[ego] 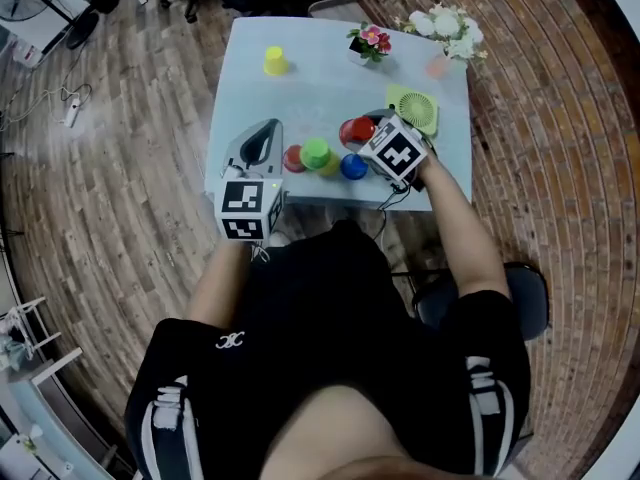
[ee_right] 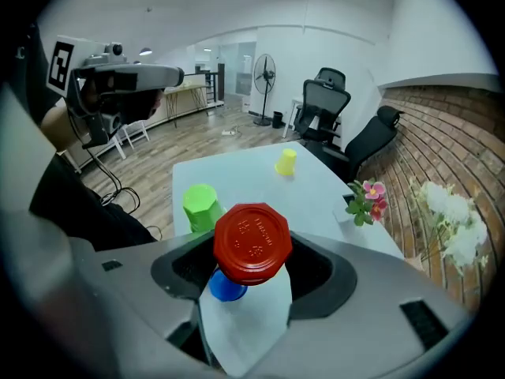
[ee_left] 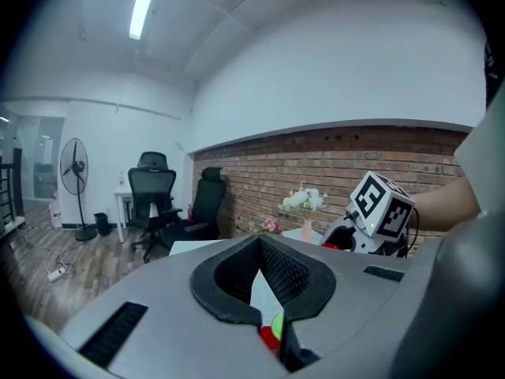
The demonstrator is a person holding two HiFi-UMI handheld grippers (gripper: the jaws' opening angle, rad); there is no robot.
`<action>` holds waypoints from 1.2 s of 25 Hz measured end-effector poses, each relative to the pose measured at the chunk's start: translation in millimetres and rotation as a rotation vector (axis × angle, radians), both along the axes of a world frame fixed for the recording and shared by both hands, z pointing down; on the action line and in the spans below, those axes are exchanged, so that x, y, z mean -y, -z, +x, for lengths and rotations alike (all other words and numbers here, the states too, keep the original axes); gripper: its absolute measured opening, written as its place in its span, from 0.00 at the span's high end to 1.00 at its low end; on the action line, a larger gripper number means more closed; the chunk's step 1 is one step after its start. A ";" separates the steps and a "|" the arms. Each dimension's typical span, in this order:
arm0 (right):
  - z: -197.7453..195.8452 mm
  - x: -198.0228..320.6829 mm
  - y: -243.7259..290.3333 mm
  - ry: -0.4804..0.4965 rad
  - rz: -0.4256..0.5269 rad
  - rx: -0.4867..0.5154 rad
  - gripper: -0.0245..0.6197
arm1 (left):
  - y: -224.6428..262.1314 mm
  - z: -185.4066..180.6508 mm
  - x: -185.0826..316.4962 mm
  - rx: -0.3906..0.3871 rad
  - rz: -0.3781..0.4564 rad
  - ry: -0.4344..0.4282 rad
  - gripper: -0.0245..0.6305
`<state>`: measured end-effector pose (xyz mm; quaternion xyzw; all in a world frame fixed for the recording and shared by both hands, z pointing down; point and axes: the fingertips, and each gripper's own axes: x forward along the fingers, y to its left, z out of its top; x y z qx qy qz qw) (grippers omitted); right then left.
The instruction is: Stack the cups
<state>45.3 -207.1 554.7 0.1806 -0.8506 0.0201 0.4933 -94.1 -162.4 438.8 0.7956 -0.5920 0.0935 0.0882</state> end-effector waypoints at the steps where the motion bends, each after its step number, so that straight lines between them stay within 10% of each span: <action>1: 1.9 -5.0 -5.8 -0.012 -0.007 -0.003 0.55 | -1.5 1.2 -0.9 0.002 -0.002 -0.014 0.96; 30: -4.6 -38.2 -72.4 -0.077 -0.077 -0.055 0.55 | -15.0 -7.5 -3.8 -0.005 -0.024 -0.064 0.96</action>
